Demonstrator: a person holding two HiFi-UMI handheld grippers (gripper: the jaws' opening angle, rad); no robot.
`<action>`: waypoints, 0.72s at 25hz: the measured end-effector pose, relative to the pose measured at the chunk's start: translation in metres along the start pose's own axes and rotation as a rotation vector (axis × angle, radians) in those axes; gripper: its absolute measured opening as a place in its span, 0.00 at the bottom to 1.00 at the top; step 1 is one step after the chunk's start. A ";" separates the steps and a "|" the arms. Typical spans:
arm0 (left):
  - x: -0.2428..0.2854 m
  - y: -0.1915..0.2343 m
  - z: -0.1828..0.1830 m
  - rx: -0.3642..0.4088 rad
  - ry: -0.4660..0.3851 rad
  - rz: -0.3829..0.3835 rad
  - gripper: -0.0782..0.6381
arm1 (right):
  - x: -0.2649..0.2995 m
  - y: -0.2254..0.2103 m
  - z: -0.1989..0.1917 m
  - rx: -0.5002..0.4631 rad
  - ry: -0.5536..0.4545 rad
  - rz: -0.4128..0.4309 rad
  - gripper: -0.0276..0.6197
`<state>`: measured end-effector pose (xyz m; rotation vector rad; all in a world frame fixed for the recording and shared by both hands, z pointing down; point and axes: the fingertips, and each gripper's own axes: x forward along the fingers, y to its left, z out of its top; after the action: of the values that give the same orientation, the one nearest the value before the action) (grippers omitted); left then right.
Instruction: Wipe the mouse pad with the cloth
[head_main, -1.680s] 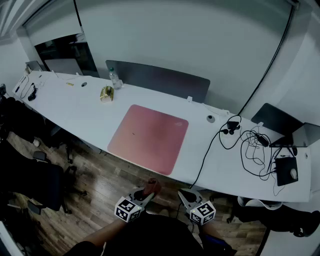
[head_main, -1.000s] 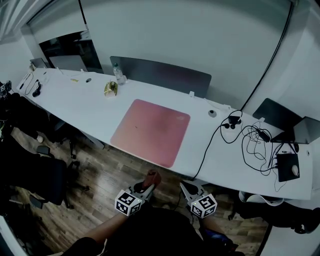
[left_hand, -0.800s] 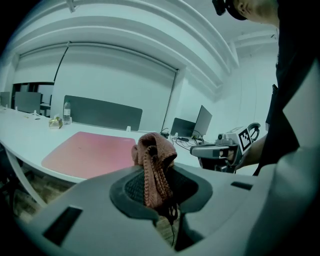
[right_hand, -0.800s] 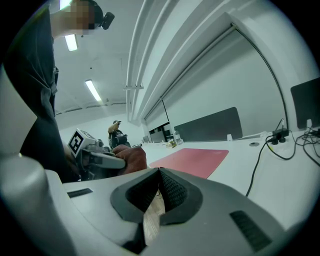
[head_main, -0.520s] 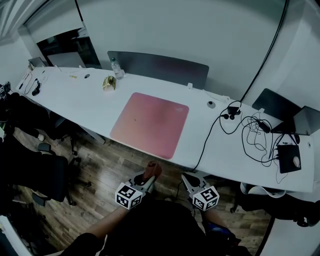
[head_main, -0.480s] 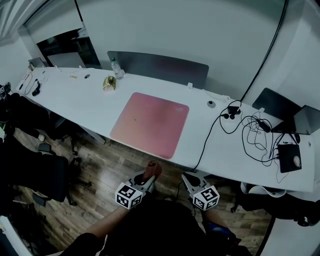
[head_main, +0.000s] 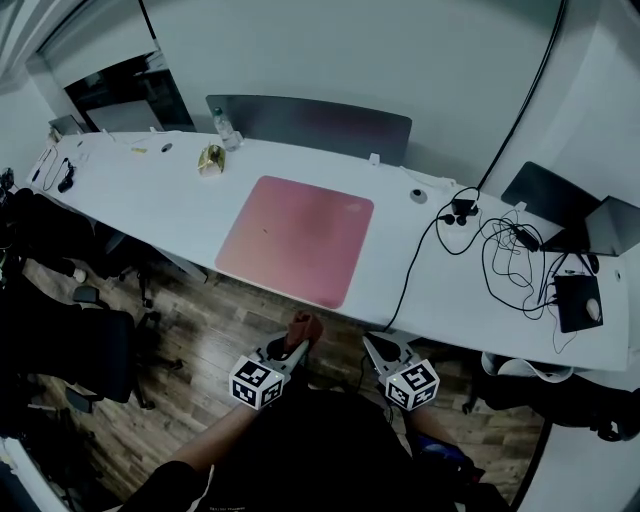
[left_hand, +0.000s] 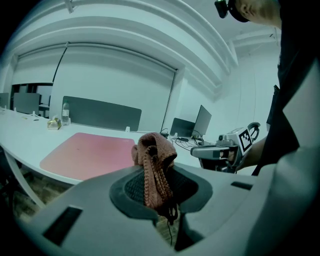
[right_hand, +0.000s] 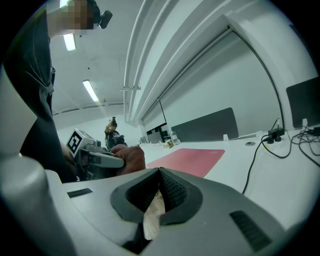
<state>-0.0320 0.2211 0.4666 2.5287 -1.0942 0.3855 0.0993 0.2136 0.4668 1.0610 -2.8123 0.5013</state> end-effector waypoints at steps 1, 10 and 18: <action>0.001 0.000 0.000 0.000 0.001 -0.007 0.22 | 0.000 -0.001 -0.001 0.002 0.004 -0.005 0.08; 0.021 0.020 0.002 -0.010 0.022 -0.050 0.22 | 0.013 -0.010 0.002 0.029 0.009 -0.059 0.08; 0.043 0.036 0.005 0.003 0.075 -0.116 0.22 | 0.033 -0.024 0.004 0.053 0.013 -0.100 0.08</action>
<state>-0.0292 0.1682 0.4861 2.5437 -0.9154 0.4467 0.0903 0.1747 0.4758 1.1962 -2.7328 0.5723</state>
